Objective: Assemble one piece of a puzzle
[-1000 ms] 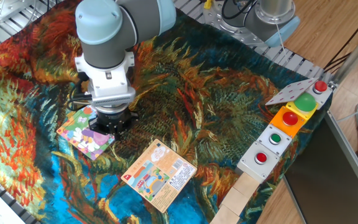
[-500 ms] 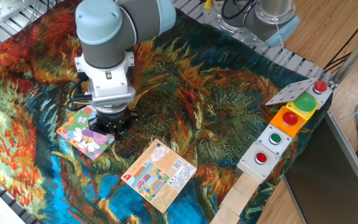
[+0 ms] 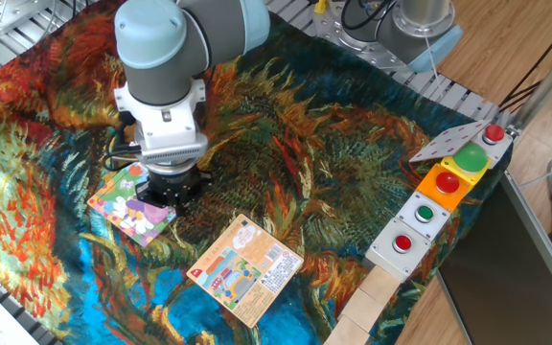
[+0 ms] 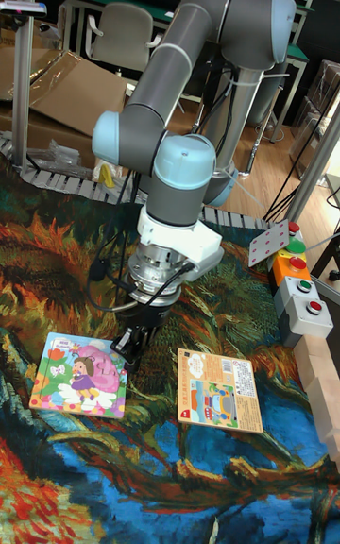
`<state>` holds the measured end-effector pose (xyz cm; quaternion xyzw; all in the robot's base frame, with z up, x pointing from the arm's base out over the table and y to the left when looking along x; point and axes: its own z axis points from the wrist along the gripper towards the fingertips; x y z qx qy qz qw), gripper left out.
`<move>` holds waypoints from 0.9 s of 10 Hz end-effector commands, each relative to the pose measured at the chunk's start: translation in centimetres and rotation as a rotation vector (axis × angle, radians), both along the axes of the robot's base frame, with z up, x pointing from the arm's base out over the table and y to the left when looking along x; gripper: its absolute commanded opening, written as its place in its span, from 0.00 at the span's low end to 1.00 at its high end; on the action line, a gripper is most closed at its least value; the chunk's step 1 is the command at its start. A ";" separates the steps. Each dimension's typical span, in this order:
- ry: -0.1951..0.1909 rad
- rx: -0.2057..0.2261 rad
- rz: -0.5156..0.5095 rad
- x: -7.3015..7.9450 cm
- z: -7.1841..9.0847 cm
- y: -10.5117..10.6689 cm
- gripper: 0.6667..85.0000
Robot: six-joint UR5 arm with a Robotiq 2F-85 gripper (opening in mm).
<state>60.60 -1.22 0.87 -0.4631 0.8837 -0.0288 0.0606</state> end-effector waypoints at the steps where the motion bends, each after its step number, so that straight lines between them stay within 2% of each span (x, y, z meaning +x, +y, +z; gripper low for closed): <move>1: -0.001 0.001 -0.004 0.2 -0.1 -0.3 0.01; 9: -0.001 0.013 -0.001 0.0 -0.1 0.1 0.01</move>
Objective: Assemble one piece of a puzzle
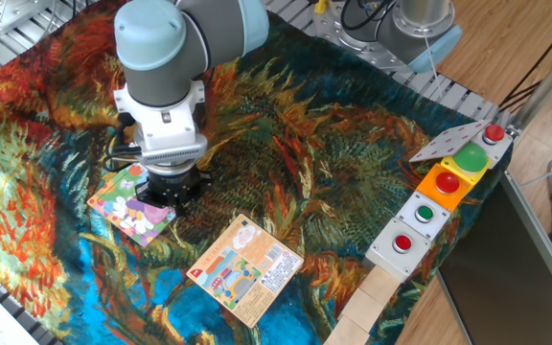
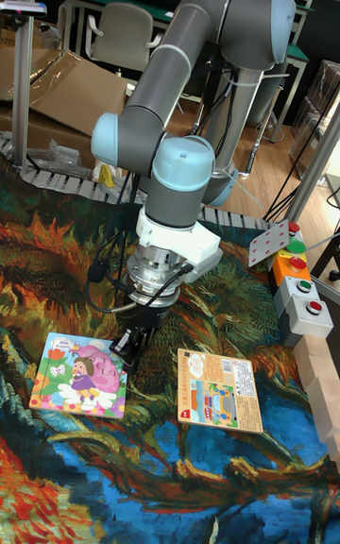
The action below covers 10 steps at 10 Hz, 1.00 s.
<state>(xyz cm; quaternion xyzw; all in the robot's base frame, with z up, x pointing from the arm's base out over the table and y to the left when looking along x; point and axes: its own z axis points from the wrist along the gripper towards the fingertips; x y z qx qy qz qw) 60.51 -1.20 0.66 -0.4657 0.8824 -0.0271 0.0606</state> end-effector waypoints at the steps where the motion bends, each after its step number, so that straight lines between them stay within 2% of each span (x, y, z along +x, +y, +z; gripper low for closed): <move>1: -0.003 0.011 -0.007 0.1 0.1 0.1 0.01; 10: -0.003 0.014 0.002 -0.1 -0.1 -0.3 0.01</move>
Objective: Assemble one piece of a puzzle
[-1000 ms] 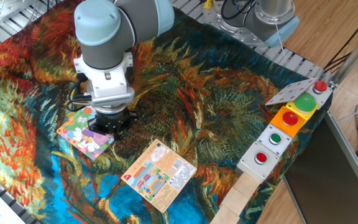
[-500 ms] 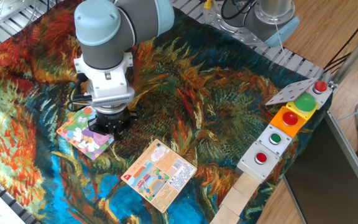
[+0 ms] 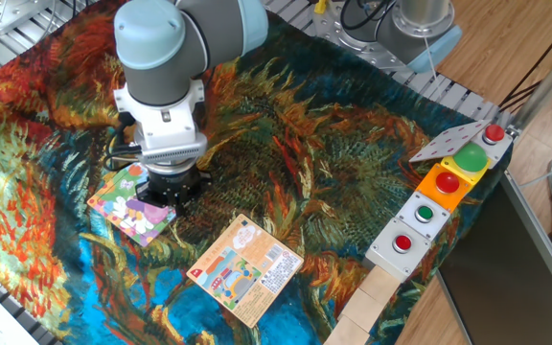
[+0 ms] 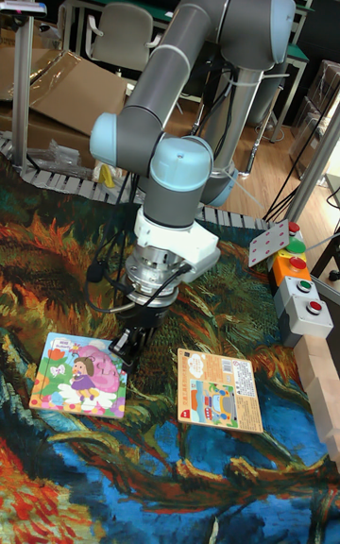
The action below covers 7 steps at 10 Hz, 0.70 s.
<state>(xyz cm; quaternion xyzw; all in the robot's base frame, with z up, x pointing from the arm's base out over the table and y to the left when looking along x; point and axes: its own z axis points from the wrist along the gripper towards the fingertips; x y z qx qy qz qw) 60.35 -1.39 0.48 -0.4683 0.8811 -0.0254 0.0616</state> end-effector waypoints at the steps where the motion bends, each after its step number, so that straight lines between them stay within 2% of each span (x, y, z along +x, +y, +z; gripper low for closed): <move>1: -0.002 0.013 -0.002 0.0 0.0 -0.1 0.01; 7: -0.002 0.013 -0.002 -0.1 -0.1 -0.2 0.01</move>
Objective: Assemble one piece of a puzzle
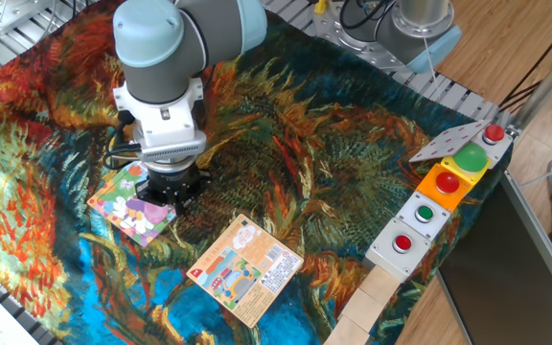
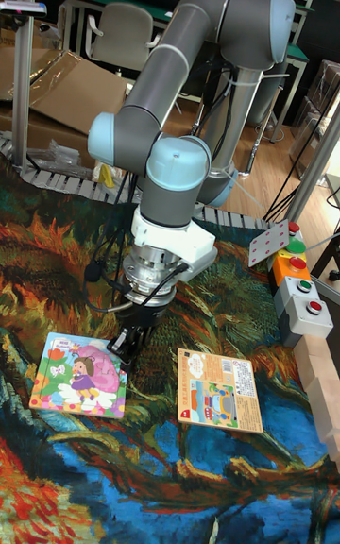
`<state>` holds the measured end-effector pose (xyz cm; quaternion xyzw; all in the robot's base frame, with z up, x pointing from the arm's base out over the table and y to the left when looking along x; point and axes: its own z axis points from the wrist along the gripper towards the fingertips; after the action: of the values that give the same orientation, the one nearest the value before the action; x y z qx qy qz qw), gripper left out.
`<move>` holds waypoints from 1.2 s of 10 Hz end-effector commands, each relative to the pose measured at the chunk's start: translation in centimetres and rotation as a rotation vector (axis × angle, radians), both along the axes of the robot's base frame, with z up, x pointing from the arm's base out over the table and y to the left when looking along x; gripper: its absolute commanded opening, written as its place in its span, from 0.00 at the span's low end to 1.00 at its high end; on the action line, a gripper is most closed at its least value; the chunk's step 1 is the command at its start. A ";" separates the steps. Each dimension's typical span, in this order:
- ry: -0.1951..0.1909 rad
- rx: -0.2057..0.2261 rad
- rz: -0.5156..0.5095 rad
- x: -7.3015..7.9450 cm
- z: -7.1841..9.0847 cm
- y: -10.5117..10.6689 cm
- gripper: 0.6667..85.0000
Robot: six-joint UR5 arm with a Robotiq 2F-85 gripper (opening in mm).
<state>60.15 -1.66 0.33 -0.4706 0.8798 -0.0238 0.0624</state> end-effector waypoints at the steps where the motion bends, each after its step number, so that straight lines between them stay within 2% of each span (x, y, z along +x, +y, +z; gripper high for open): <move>1: -0.001 0.012 -0.008 0.0 0.1 0.1 0.01; 7: 0.011 -0.003 -0.011 0.0 1.1 0.4 0.01; 12: 0.017 -0.021 0.044 0.9 1.8 -2.7 0.01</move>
<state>60.49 -3.23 1.74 -0.4850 0.8727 -0.0293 0.0489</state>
